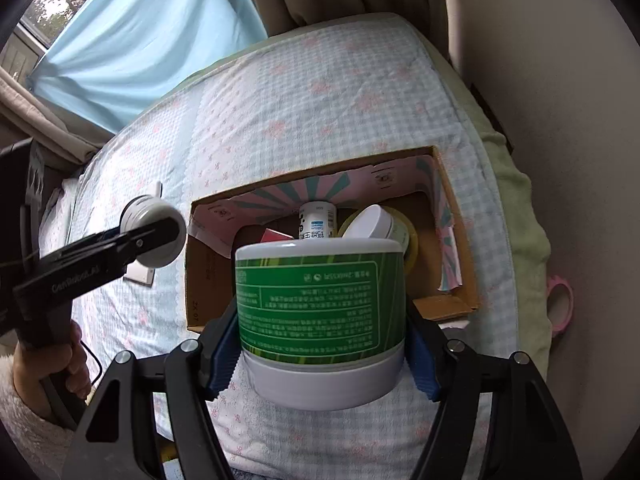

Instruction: Organize rigid objects

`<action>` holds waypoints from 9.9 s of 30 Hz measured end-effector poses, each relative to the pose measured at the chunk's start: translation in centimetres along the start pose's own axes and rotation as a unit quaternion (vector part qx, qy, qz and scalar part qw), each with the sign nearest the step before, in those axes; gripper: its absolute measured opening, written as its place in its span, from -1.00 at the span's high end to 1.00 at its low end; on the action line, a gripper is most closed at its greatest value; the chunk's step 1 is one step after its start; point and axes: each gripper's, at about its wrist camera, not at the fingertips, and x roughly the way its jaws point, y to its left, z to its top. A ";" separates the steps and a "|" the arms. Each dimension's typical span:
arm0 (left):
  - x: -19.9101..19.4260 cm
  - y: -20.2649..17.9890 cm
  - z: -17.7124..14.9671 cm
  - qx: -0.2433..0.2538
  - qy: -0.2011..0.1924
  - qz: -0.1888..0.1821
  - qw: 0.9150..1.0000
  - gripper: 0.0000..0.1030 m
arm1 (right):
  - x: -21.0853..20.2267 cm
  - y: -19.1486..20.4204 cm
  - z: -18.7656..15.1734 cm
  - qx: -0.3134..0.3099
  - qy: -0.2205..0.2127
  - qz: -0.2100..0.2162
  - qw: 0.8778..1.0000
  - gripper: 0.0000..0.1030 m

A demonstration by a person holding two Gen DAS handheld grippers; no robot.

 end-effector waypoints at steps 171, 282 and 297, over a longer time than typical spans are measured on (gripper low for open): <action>-12.3 30.7 -6.9 -0.412 -0.143 0.097 0.895 -0.06 | 9.4 30.9 14.9 -0.049 0.014 0.064 0.997 0.22; -35.9 12.4 -8.9 0.038 -0.269 0.081 0.959 -0.99 | -19.1 25.6 -2.0 -0.105 -0.235 -0.052 0.965 -0.99; -40.5 12.5 -15.2 -0.013 -0.350 0.119 0.929 -0.99 | -22.4 27.7 -5.8 -0.107 -0.301 -0.096 0.943 -0.99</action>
